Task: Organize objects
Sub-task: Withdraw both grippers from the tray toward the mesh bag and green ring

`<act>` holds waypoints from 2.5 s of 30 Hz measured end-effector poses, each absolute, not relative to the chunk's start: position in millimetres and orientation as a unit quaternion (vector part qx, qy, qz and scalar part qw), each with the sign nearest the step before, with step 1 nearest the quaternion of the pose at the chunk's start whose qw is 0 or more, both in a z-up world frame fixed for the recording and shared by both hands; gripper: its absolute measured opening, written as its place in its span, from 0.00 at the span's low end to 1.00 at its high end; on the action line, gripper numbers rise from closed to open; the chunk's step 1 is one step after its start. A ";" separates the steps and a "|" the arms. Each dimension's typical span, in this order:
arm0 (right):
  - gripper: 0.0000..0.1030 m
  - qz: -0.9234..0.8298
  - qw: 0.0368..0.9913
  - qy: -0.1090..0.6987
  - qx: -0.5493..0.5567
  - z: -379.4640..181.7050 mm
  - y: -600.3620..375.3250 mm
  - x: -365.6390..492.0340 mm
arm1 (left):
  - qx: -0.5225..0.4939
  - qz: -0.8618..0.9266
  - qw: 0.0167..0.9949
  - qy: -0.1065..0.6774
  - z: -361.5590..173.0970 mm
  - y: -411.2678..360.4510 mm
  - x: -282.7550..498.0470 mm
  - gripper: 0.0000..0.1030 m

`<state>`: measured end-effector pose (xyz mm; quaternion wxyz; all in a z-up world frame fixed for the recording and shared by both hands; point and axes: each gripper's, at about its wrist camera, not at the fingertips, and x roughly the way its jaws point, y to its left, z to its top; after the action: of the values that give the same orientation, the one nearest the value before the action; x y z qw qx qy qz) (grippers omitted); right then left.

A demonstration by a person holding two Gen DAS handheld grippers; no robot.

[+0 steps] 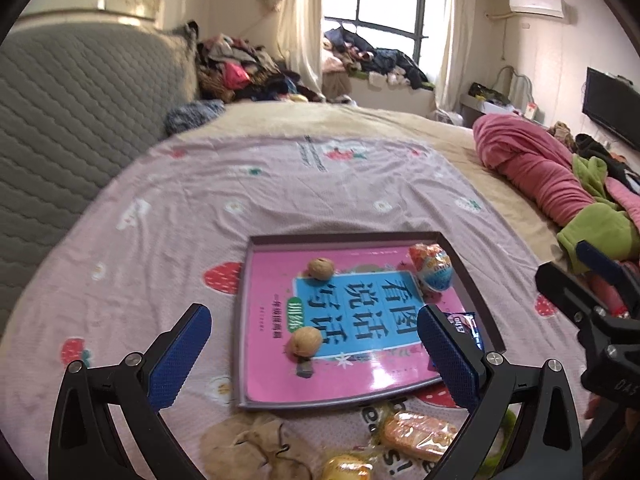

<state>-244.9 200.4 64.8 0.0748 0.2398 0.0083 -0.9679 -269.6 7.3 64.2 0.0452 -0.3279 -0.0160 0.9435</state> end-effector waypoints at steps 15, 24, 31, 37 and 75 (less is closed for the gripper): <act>0.99 -0.972 0.063 0.024 0.226 90.8 201.2 -165.4 | -0.321 0.947 0.018 0.004 73.3 -3.7 -198.8 1.00; 0.99 -0.971 0.051 0.046 0.229 109.3 198.3 -123.8 | -0.334 0.942 0.026 0.012 80.9 3.6 -151.2 1.00; 0.99 -0.969 0.045 0.055 0.237 114.5 202.8 -91.7 | -0.333 0.942 0.021 0.016 92.7 4.1 -115.2 1.00; 0.99 -0.967 0.044 0.063 0.244 108.4 210.3 -67.0 | -0.338 0.941 0.023 0.010 93.9 -1.0 -93.5 1.00; 0.99 -0.942 0.030 0.056 0.330 18.6 219.9 -113.3 | -0.394 0.919 0.007 -0.012 -7.1 -26.5 -121.8 1.00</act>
<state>-113.3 219.9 18.6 0.0303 0.3296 0.0559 -0.9420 -121.8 -26.5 -7.1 0.0070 -0.3939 -0.0121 0.9190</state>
